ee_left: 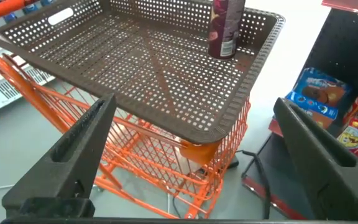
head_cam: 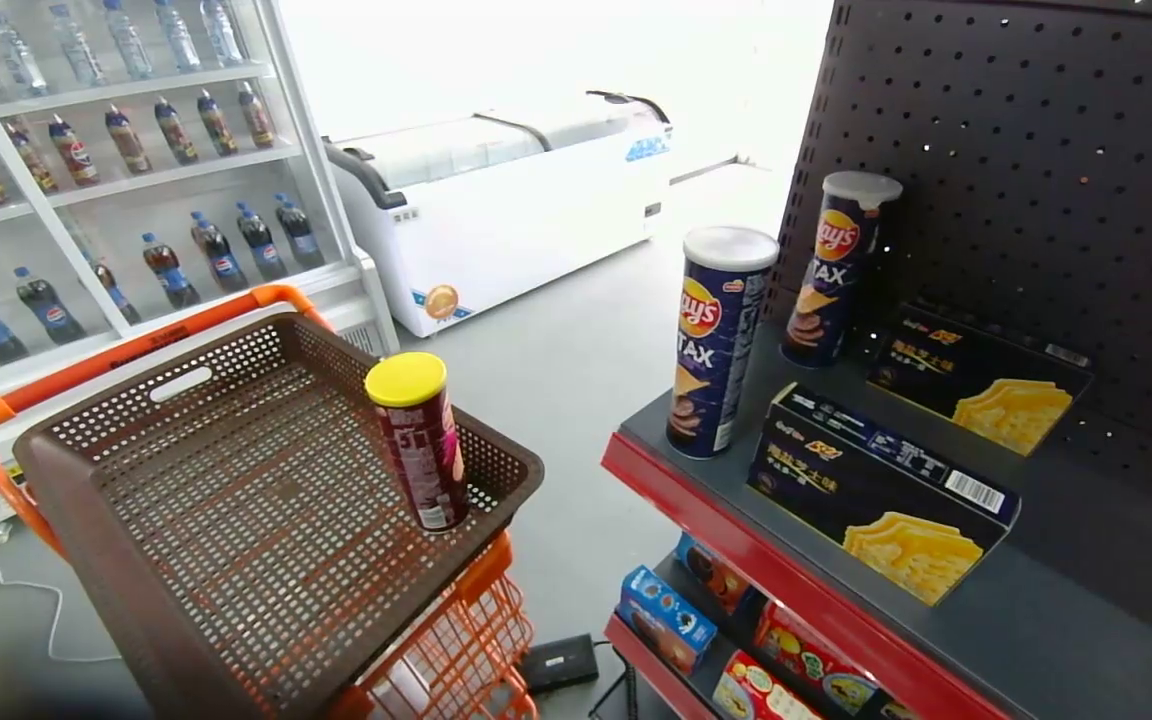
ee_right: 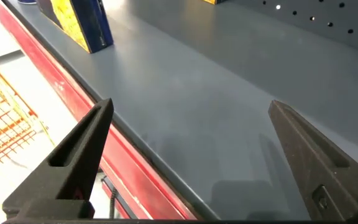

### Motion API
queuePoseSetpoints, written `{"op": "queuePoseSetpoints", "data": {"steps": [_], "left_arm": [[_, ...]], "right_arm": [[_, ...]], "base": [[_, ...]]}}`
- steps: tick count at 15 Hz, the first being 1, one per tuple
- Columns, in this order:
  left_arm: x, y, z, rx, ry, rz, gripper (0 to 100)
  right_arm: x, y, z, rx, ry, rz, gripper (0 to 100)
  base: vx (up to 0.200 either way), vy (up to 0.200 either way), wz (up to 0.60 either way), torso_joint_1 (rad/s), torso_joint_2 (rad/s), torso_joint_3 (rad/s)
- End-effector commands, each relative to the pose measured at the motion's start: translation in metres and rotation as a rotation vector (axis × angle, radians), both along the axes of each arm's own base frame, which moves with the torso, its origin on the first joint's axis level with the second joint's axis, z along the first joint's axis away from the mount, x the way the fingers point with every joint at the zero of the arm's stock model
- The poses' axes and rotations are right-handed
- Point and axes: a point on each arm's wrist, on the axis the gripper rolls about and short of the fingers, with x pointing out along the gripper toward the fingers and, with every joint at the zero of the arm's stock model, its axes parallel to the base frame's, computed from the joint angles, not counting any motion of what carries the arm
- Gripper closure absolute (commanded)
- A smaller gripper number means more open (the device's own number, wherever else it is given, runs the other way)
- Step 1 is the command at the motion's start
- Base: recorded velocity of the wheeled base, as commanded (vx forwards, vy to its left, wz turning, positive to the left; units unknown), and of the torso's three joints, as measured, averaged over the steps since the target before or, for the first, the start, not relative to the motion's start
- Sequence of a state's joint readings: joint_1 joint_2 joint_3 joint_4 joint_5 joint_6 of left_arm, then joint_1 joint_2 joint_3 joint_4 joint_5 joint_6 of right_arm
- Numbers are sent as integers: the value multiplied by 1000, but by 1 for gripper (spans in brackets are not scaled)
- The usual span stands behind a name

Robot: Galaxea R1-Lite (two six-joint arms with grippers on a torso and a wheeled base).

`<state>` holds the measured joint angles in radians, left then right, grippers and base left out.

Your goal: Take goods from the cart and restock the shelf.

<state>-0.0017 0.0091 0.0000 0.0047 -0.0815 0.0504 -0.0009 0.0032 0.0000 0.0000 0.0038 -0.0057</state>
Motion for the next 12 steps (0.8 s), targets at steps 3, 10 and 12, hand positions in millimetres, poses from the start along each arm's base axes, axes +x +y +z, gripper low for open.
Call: {"op": "queuePoseSetpoints", "data": {"steps": [3,10,12], "left_arm": [[0,0,0,-3,0,0,0],[38,-1,77,52,210,-33,0],[69,-1,92,54,297,-36,0]], "right_arm": [[0,0,0,0,1,2,0],[0,0,0,0,1,2,0],[0,0,0,0,1,2,0]], "base": [[0,0,0,0,0,0],[0,0,0,0,0,0],[0,0,0,0,0,0]]}}
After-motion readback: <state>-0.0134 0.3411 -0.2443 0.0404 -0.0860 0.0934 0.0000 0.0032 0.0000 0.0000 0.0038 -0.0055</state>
